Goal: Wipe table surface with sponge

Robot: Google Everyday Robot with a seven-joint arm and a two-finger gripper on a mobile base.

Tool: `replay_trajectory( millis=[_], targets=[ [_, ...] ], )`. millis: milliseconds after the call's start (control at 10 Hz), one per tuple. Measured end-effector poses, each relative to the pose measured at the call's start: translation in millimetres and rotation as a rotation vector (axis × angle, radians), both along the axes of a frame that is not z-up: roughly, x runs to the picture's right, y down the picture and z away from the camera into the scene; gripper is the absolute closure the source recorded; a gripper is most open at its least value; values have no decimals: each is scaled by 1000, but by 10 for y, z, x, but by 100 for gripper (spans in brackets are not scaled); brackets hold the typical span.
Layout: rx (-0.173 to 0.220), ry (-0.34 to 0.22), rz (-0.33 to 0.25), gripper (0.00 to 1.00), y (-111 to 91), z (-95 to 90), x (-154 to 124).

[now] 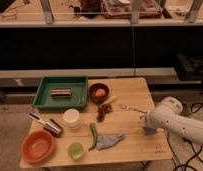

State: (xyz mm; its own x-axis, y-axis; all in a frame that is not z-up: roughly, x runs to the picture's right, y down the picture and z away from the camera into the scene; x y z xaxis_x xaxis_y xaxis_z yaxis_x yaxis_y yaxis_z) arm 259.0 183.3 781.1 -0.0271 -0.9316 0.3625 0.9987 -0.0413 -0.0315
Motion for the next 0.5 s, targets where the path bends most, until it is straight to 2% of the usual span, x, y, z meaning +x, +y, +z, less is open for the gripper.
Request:
replay_trajectory(
  millis=[200, 500],
  targets=[
    [-39, -56, -38, 69, 65, 11, -343],
    [-90, -98, -86, 69, 232, -15, -523]
  ],
)
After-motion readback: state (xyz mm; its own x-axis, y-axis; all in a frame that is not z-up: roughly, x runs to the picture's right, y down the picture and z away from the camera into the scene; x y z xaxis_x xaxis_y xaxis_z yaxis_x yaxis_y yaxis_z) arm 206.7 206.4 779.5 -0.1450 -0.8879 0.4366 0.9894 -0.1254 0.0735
